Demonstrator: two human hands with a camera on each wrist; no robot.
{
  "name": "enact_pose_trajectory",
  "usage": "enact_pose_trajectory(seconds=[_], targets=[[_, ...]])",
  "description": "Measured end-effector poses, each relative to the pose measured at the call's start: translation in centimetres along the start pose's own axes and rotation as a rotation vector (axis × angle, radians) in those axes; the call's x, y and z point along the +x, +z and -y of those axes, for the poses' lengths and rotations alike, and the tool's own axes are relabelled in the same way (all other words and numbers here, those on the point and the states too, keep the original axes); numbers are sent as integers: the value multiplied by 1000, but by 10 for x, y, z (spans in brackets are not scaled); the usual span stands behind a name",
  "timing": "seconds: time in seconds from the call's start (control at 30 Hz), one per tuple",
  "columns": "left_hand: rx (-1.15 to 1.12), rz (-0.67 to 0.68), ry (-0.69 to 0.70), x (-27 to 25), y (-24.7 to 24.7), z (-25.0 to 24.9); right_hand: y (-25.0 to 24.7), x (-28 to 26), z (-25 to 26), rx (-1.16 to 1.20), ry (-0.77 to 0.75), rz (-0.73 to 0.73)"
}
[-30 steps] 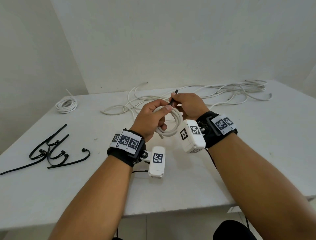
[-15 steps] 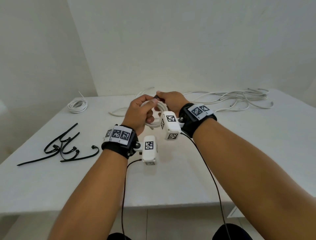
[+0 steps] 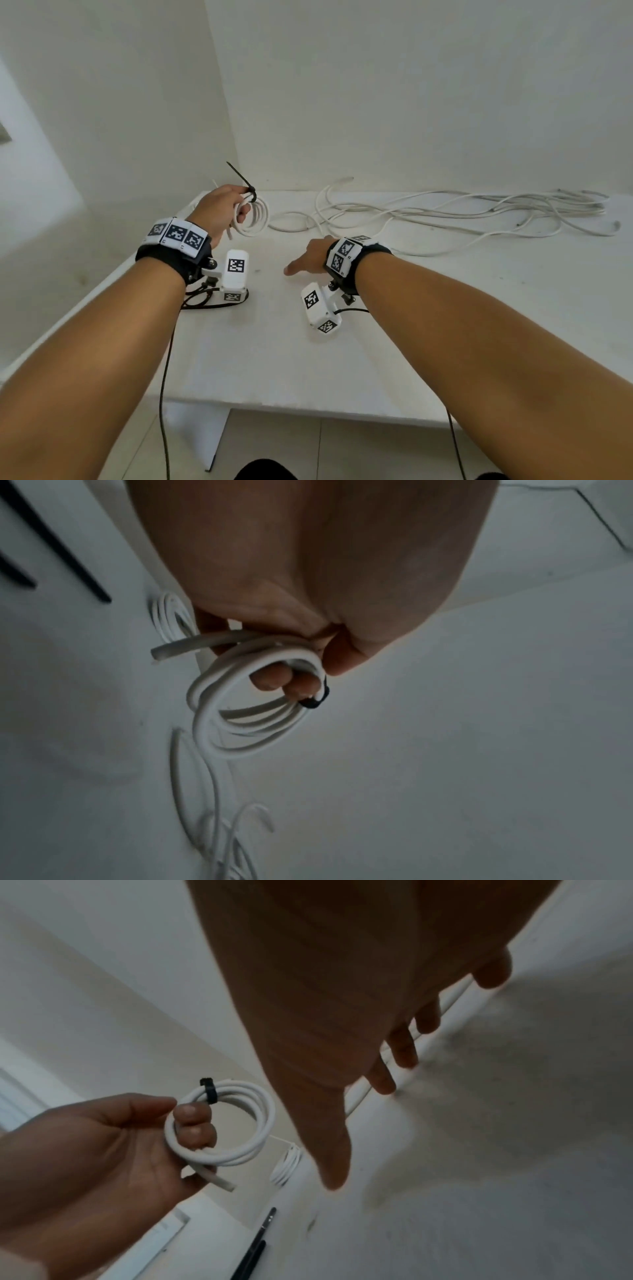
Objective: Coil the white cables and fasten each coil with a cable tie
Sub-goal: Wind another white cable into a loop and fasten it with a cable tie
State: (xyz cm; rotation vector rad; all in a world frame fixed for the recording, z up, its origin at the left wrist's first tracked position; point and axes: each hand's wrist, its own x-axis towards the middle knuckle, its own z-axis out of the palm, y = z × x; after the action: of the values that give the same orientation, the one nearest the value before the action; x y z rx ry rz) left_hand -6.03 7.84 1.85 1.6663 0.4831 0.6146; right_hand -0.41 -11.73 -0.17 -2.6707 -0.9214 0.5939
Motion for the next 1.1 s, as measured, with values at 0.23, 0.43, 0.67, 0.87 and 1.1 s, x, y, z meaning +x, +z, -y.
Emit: enact_pose_trajectory(seconds=[0.23,0.43,0.67,0.87,1.1], targets=[[641,145,-5,52,-28,7,7,2,-4,-207,74,47],[914,100,45,99,-14,12,14,21,-9,-253,103,66],[1197,153,136,162,6,29,23,50,-19,-176,134,113],[1321,176,155,194,18,53,17,51,-20,-120,158,173],[1361,224,137,203,25,64,6,41,-17,-58,158,230]])
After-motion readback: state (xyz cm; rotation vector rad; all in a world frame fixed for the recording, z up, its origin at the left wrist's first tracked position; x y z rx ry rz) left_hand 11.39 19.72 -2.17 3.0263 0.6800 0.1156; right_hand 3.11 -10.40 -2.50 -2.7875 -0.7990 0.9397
